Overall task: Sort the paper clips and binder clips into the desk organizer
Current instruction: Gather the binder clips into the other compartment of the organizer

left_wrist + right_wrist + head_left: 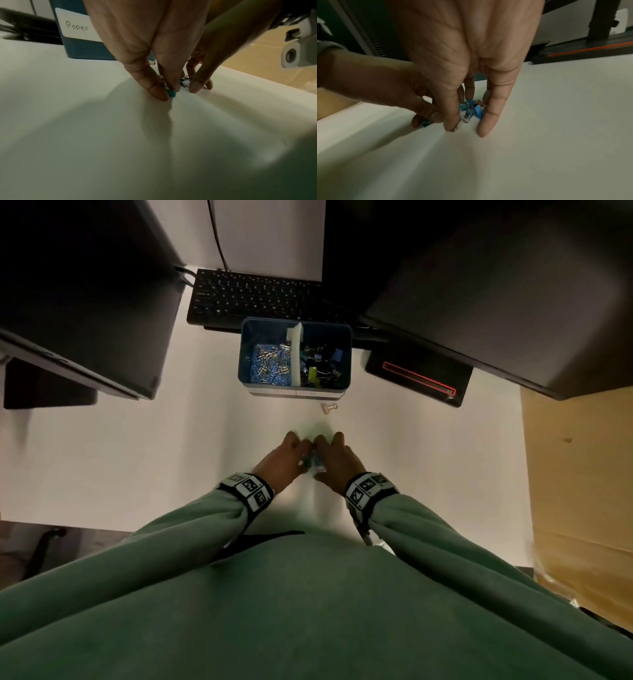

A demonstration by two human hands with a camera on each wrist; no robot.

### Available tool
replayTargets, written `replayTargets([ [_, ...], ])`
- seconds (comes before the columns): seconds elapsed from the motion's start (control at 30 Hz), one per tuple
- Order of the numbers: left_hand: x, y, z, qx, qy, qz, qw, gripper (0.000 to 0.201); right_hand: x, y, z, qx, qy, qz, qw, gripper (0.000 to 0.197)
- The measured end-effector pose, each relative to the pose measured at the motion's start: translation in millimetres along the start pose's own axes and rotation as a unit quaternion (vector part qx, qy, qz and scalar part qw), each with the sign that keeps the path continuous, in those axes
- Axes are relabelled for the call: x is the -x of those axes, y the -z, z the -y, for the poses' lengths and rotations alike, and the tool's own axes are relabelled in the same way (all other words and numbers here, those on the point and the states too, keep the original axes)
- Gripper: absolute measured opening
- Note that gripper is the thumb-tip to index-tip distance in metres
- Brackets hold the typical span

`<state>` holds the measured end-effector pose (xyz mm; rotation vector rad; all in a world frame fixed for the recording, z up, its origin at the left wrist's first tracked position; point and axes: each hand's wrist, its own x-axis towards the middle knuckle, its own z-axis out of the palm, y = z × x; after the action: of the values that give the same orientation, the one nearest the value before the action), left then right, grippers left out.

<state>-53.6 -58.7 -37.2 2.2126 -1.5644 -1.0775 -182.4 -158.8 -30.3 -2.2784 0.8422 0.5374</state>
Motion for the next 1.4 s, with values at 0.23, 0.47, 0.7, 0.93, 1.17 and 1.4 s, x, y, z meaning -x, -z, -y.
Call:
replayTargets([
  [0.23,-2,-2,5,0.022,-0.02,-0.025,0.999,0.011,-2,7,-5,-0.013,-0.005,-0.003,1.0,0.033],
  [0.47,2,14,18,0.1,0.015,-0.027,0.995,0.012,5,20,-29,-0.185,-0.013,-0.021,0.982,0.013],
  [0.7,7,72,-11,0.221,0.007,-0.063,0.973,0.008,-6,96,-18,-0.388,0.014,-0.138,0.911,0.015],
  [0.93,-59,137,-43,0.153,-0.006,-0.219,0.964,0.015,-56,153,18,-0.214,0.025,-0.212,0.953,0.017],
  [1.17,-23,65,-16,0.033,0.03,-0.135,0.99,0.019,-27,97,-9,-0.079,0.07,-0.233,0.967,0.013],
  [1.4,-42,1,-11,-0.053,0.054,-0.04,0.996,0.036,-48,38,-14,0.051,0.01,-0.106,0.993,0.049],
])
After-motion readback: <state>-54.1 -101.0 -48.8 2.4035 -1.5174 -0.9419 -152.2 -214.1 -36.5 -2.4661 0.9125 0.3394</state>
